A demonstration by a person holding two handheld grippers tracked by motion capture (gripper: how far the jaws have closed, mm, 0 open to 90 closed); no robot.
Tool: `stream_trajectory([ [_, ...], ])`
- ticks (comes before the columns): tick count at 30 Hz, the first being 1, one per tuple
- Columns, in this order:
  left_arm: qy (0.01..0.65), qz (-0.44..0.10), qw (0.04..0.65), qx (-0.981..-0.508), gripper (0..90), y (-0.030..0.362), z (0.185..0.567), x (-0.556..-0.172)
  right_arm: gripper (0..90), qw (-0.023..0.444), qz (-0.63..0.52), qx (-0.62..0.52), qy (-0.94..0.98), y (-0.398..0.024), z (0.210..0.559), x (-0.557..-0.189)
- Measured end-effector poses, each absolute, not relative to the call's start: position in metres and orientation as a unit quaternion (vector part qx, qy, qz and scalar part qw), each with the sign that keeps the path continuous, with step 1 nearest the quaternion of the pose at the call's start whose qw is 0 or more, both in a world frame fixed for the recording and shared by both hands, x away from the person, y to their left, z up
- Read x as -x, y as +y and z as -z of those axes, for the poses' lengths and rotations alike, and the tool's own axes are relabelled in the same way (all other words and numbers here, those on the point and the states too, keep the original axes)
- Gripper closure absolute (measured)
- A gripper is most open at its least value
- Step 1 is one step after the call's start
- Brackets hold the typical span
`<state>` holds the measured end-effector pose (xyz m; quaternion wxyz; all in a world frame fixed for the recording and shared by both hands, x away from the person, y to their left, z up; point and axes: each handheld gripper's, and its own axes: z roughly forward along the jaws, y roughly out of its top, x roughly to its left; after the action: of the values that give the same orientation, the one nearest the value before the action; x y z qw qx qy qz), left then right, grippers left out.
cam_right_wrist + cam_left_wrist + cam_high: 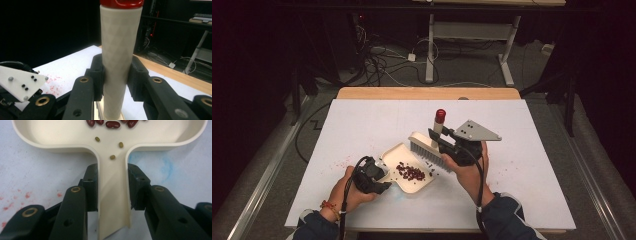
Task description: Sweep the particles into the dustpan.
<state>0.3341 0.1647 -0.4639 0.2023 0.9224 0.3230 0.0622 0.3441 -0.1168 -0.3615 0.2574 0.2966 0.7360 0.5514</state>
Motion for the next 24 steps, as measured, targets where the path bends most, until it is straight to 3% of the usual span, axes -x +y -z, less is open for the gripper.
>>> stream_trajectory([
  [12, 0.323, -0.062, 0.18, -0.927, 64.1, 0.165, 0.456, -0.325, 70.0, 0.312, -0.488, -0.32, 0.749, -0.141, 0.389, -0.346],
  [24, 0.324, -0.064, 0.182, -0.926, 64.0, 0.162, 0.461, -0.326, 70.0, 0.27, -0.516, -0.275, 0.765, -0.102, 0.394, -0.319],
])
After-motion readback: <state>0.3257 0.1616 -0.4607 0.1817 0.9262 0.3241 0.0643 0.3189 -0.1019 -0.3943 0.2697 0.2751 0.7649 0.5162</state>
